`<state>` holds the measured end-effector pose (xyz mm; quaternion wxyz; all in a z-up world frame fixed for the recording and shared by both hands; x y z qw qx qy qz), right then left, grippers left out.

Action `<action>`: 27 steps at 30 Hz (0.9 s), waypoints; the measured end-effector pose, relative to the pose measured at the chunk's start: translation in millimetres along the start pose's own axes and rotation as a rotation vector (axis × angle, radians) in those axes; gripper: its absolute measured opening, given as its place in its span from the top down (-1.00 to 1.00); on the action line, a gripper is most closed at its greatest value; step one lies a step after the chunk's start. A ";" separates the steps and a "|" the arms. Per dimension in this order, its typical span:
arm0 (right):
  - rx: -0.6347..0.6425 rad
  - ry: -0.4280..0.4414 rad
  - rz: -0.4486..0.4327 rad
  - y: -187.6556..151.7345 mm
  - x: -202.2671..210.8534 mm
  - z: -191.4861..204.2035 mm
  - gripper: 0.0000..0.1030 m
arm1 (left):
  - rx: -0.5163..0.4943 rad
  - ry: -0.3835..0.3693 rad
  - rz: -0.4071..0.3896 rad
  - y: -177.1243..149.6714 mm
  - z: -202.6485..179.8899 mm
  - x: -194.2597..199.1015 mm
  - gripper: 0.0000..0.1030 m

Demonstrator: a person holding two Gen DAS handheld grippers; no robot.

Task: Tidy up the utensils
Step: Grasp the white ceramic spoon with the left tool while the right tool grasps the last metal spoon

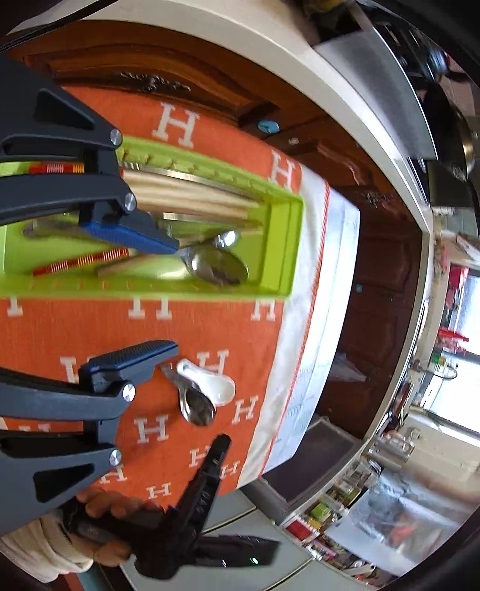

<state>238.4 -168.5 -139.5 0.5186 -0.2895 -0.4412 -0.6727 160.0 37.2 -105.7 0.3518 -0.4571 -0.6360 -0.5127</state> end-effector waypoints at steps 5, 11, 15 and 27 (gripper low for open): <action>-0.061 0.020 0.029 -11.3 -9.8 -32.4 0.58 | -0.049 -0.013 0.038 9.3 -29.8 -17.7 0.01; -0.055 0.047 0.062 -18.7 -27.9 -38.7 0.50 | -0.066 -0.037 0.082 32.4 -53.9 -41.3 0.02; -0.043 0.073 0.052 -18.8 -36.1 -33.9 0.50 | -0.025 -0.081 0.139 47.8 -58.1 -62.9 0.01; 0.009 0.091 -0.011 -13.3 -32.1 -26.1 0.95 | 0.022 -0.134 0.268 67.2 -72.2 -117.1 0.02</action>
Point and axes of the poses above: each gripper's, at about its wrist camera, not at the fingertips, and x roughly against the way its jaws point, z to its left, y to its top, the point moved 10 cm from there along -x, roughly the way its jaws point, and after that the axes turned 15 degrees about z, right-handed, at the moved point
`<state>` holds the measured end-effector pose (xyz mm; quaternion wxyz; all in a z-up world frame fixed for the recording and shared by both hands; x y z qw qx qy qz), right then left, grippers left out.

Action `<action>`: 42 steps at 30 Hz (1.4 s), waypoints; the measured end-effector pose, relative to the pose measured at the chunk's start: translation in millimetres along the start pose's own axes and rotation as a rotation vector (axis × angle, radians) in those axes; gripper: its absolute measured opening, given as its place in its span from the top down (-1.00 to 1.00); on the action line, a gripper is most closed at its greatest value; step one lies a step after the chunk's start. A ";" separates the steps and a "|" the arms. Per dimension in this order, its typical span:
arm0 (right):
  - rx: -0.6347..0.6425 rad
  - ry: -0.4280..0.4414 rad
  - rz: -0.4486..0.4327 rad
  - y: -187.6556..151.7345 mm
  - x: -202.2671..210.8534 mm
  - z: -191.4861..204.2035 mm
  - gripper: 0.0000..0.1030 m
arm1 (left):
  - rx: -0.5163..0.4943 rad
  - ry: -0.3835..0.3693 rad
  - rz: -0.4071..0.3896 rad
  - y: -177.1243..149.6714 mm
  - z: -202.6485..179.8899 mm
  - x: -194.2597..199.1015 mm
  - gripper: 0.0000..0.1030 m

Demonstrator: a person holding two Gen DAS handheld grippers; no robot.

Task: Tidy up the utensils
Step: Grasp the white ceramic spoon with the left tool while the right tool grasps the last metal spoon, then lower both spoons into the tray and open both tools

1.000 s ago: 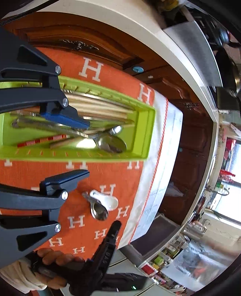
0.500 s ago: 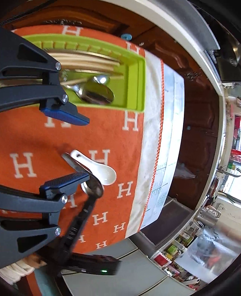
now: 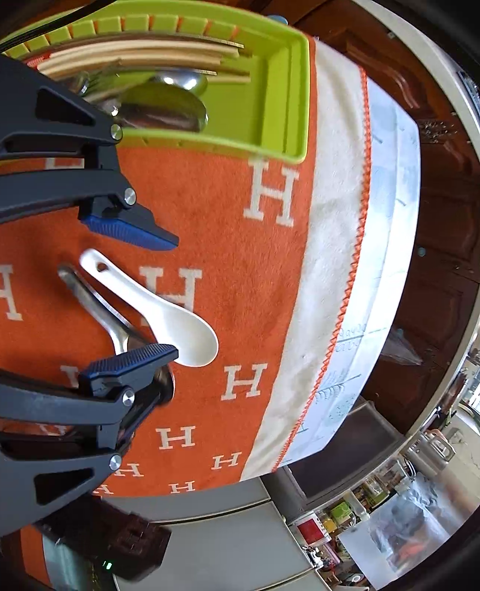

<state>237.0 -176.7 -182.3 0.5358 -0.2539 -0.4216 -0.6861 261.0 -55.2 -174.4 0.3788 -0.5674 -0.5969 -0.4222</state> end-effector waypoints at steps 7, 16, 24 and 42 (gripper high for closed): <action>0.005 -0.015 -0.044 2.1 32.0 -10.5 0.96 | 0.021 0.000 0.063 12.9 -1.2 -28.0 0.02; -0.009 -0.039 -0.044 -9.8 40.5 -26.1 0.96 | -0.132 0.188 0.027 6.3 -23.6 -37.0 0.39; -0.013 -0.042 -0.033 -16.4 41.6 -28.0 0.96 | -0.154 0.181 -0.011 -3.7 -47.4 -39.7 0.93; 0.138 0.053 -0.035 -19.0 64.1 51.7 0.96 | 0.099 0.081 -0.225 -100.5 72.7 112.9 0.93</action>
Point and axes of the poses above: each gripper's, at about its wrist camera, not at the fingertips, and x roughly against the way its jaws point, z to its left, y to its top, the point moved 10 cm from there along -x, roughly the way its jaws point, and after that the axes turned 15 degrees about z, right-handed, at the moved point
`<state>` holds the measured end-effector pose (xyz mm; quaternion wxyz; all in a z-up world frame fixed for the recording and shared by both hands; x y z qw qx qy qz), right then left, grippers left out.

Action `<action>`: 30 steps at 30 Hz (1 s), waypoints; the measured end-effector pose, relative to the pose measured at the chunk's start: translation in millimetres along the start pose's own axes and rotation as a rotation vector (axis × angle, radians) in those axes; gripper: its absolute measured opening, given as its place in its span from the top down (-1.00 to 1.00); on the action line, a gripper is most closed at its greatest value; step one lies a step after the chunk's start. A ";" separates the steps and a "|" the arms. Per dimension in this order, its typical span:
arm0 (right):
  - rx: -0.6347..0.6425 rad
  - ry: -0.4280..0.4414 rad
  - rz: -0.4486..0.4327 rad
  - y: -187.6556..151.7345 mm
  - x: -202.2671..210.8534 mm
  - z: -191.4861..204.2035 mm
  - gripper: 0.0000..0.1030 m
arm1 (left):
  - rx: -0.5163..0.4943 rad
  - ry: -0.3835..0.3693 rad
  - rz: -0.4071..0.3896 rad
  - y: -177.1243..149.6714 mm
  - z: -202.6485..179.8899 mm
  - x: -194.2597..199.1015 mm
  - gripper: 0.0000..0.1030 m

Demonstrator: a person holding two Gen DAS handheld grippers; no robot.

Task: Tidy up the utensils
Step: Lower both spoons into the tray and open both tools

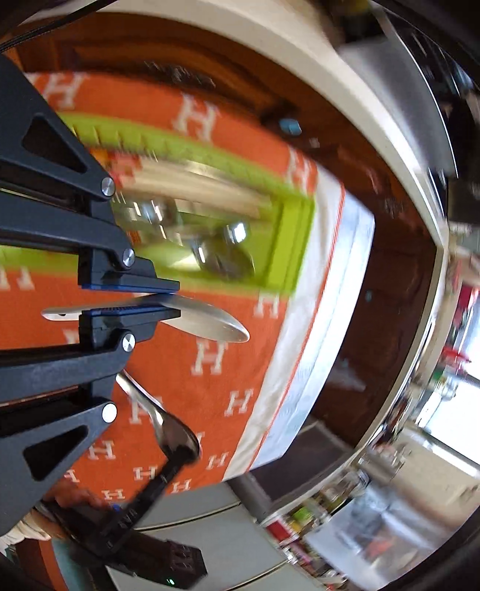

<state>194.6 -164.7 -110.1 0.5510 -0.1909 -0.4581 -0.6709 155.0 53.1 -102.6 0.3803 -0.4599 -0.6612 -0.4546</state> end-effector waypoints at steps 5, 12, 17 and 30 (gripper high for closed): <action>0.104 0.005 0.005 10.3 -5.6 48.5 0.96 | 0.049 0.046 0.042 -21.2 43.3 -8.9 0.93; 0.297 -0.075 0.057 20.9 -38.0 113.0 0.96 | 0.064 0.044 0.120 -45.9 60.7 -40.8 0.93; 0.414 -0.155 0.113 18.2 -67.7 131.2 0.96 | 0.042 0.038 0.115 -51.1 58.1 -44.8 0.92; 0.561 -0.230 0.225 -0.9 -105.5 159.7 0.94 | 0.010 -0.023 0.127 -62.8 44.5 -53.8 0.66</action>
Point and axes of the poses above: each gripper's, at about its wrist camera, not at the fingertips, and x roughly against the way its jaws point, z to its left, y to its top, the point moved 10 cm from there along -x, roughly the way its jaws point, and after that the axes turned 15 degrees about z, right-handed, at the moved point
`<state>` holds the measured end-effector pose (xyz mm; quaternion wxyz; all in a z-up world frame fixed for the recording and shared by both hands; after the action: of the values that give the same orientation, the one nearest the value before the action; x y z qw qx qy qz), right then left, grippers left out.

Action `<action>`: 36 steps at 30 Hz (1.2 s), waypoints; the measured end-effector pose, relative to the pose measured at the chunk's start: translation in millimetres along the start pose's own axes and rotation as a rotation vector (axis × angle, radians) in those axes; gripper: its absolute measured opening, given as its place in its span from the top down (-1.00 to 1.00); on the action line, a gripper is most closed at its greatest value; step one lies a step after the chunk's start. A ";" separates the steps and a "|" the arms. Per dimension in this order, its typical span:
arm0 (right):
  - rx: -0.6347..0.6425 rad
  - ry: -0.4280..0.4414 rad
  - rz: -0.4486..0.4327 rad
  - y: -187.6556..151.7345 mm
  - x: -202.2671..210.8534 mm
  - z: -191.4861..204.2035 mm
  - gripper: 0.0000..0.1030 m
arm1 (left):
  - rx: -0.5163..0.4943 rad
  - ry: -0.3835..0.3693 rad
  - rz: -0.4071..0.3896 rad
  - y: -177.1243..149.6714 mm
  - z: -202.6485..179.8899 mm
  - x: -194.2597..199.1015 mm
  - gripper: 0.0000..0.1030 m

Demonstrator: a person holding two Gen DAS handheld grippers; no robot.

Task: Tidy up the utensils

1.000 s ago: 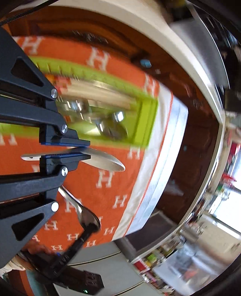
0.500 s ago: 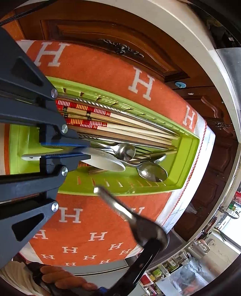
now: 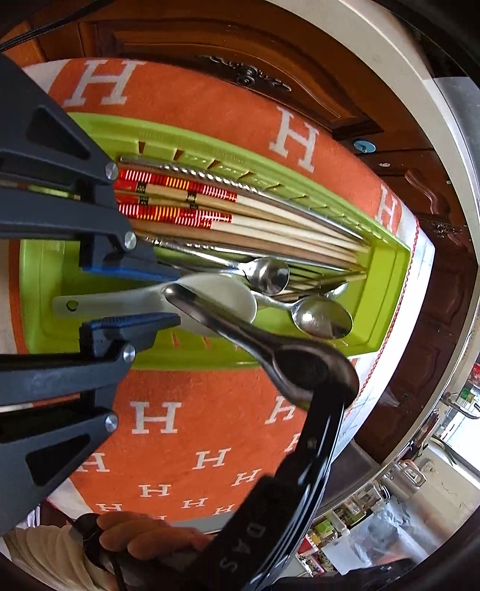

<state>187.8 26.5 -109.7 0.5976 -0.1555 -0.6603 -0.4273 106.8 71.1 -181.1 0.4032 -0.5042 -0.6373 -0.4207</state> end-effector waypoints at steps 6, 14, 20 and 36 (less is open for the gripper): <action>-0.084 0.051 0.012 -2.0 -5.0 -6.3 0.94 | 0.001 -0.006 -0.020 -2.4 -1.5 7.5 0.56; -0.145 0.115 -0.021 -0.8 0.0 -10.9 0.83 | 0.011 -0.005 -0.027 -4.9 -1.1 13.2 0.53; -0.221 0.111 -0.027 -12.7 5.3 -24.1 0.83 | 0.015 0.000 -0.038 -4.6 -2.3 17.3 0.28; -0.367 0.089 0.014 -102.5 32.3 -37.7 0.83 | -0.044 0.063 -0.090 -9.2 -23.2 36.4 -0.41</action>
<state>131.5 -71.8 -121.8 0.5908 -0.2473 -0.5431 -0.5430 93.8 59.0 -140.8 0.3924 -0.4705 -0.6369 -0.4680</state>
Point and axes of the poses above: each gripper's, at about its wrist camera, not at the fingertips, and x roughly against the way its jaws point, z to its left, y to its top, the point moved 10 cm from there along -x, roughly the way its jaws point, and after that the axes turned 15 degrees about z, right-handed, at the moved point
